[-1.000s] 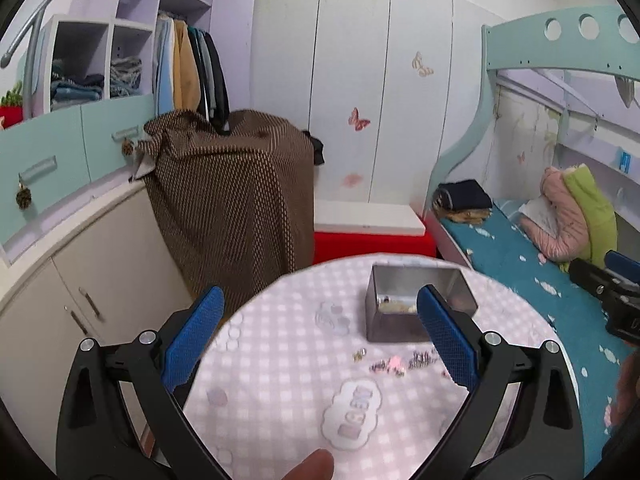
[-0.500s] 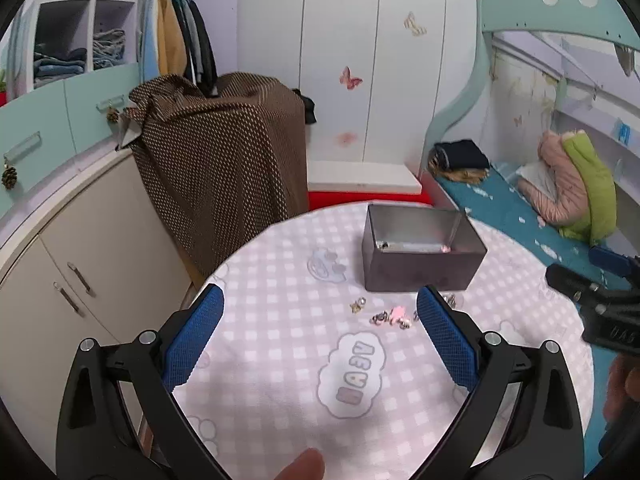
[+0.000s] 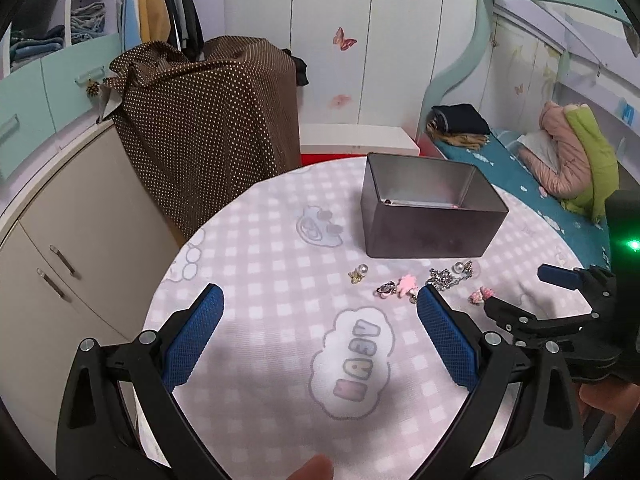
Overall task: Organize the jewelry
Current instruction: 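Grasp another pink cartoon charm with the right tool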
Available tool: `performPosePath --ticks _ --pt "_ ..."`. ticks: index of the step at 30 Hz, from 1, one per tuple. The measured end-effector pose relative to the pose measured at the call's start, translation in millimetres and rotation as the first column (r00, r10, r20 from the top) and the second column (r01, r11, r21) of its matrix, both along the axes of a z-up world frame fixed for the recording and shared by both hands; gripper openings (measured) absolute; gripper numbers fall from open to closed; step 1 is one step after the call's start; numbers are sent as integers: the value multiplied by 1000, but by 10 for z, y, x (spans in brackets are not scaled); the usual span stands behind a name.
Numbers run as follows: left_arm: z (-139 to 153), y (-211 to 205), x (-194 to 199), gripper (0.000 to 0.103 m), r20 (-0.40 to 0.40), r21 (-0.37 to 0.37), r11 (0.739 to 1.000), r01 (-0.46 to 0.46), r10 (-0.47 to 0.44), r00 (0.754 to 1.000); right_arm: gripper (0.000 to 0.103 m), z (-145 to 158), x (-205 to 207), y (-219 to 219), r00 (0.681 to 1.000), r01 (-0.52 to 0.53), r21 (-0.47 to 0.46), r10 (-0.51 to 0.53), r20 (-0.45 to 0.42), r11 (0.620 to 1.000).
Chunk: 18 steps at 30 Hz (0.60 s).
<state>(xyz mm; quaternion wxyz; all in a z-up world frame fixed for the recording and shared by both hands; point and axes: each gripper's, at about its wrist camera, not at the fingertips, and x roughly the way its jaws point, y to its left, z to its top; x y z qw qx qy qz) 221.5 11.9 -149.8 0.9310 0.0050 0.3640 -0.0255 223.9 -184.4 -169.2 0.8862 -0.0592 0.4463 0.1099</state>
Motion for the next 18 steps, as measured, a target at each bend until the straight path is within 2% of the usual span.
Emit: performPosePath --ticks 4,6,10,14,15,18 --pt "-60 -11 48 97 -18 -1 1000 7 -7 1000 74 -77 83 22 1000 -8 -8 7 -20 1000" --pt "-80 -23 69 97 -25 -2 1000 10 -10 1000 62 -117 112 26 1000 -10 -15 9 -29 1000" --pt "-117 -53 106 97 -37 1 1000 13 -13 999 51 -166 122 49 999 -28 -13 27 -37 1000" --pt "-169 -72 162 97 -53 -4 1000 17 -17 998 23 -147 87 86 998 -66 -17 66 -20 998" --pt "-176 -72 178 97 -56 -6 1000 18 -19 998 19 -146 78 93 997 -73 -20 73 -19 997" --pt "-200 -93 232 97 -70 -19 999 31 -33 997 19 -150 65 93 997 -76 -15 76 -14 997"
